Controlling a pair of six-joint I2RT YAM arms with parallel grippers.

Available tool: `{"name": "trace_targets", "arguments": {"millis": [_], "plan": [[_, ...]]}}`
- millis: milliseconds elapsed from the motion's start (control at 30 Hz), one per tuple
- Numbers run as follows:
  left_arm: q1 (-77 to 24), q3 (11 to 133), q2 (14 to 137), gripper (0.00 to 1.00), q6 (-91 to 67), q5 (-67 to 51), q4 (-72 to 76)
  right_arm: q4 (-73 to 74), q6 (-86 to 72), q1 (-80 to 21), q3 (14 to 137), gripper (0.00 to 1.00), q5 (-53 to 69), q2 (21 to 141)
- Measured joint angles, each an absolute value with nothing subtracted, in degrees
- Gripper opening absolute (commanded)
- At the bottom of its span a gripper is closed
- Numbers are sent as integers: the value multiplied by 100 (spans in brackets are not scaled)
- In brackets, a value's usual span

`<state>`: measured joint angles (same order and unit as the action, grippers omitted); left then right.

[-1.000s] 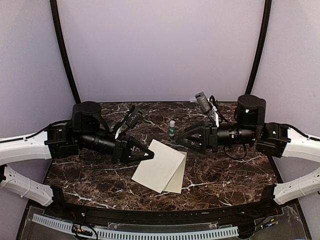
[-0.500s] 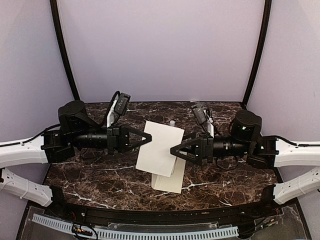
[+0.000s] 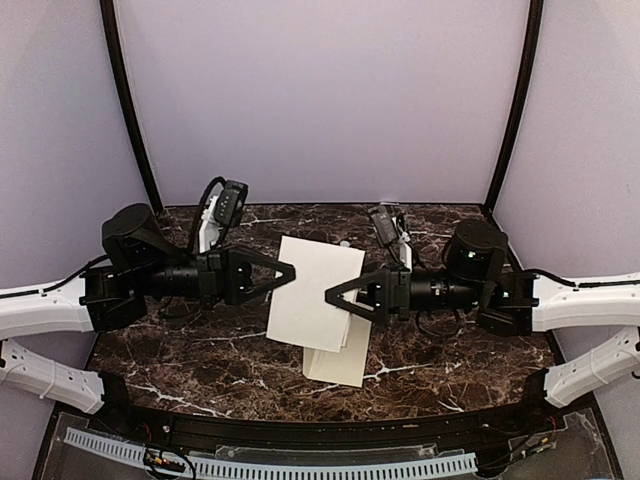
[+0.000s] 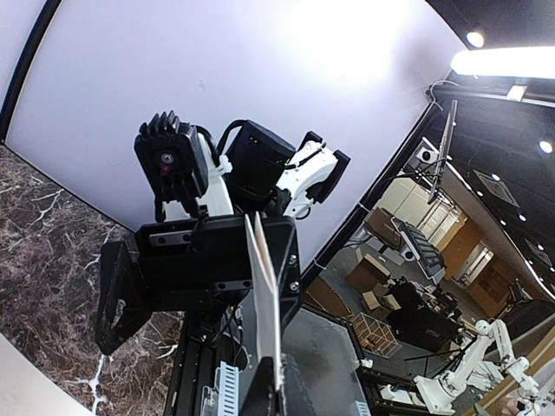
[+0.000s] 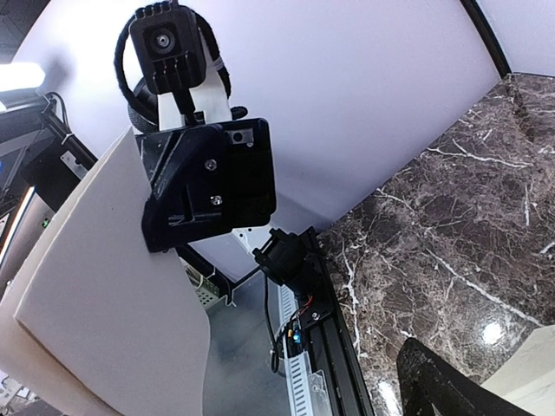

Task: Place the letter into the envelope and seal it
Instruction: Fold the letter.

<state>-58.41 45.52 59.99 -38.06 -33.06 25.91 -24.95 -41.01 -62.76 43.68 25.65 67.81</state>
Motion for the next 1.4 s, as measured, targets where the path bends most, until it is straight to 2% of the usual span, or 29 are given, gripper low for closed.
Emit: {"name": "trace_targets", "arguments": {"millis": [67, 200, 333, 433, 467, 533, 600, 667, 767, 833, 933, 1100, 1167, 1233, 1300, 1367, 1400], "plan": [[-5841, 4539, 5966, 0, -3813, -3328, 2648, -2628, -4139, -6276, 4368, 81, 2613, 6805], [-5841, 4493, 5955, 0, -3820, -3343, 2727, -3020, -4311, -6285, 4368, 50, 2770, 6814], [-5841, 4451, 5955, 0, -3820, -3319, 2714, -3330, -4438, -6292, 4366, 26, 2895, 6783], [-5841, 4429, 5955, 0, -3820, -3232, 2698, -3433, -4501, -6307, 4366, 4, 2912, 6702], [-5841, 4423, 5955, 0, -3817, -3201, 2683, -3450, -4449, -6311, 4366, 0, 2912, 6676], [-5841, 4421, 5957, 3, -3817, -3157, 2639, -3444, -4436, -6320, 4368, 0, 2902, 6619], [-5841, 4421, 5959, 33, -3815, -3120, 2609, -3378, -4394, -6324, 4372, 0, 2873, 6602], [-5841, 4421, 5966, 49, -3813, -3094, 2558, -3208, -4322, -6324, 4403, 0, 2851, 6598], [-5841, 4425, 5977, 58, -3769, -3083, 2429, -2812, -4163, -6329, 4517, 0, 2842, 6598], [-5841, 4458, 5996, 57, -3756, -3079, 2320, -2550, -4051, -6329, 4600, 0, 2851, 6598], [-5841, 4543, 6034, 46, -3699, -3076, 2204, -2104, -3887, -6335, 4729, 0, 2908, 6598], [-5841, 4676, 6154, 35, -3649, -3105, 2132, -1441, -3634, -6337, 4910, 0, 3092, 6600], [-5841, 4700, 6243, 27, -3642, -3155, 2121, -1214, -3546, -6337, 4989, 0, 3122, 6600], [-5841, 4759, 6381, 12, -3640, -3245, 2064, -1050, -3470, -6337, 5052, 0, 3153, 6600], [-5841, 4860, 6539, 1, -3618, -3339, 1975, -921, -3415, -6337, 5118, 0, 3192, 6617], [-5841, 4901, 6639, 0, -3594, -3387, 1933, -801, -3352, -6337, 5194, 0, 3208, 6661], [-5841, 4906, 6657, 0, -3597, -3391, 1914, -727, -3323, -6337, 5227, 8, 3210, 6683]]}}
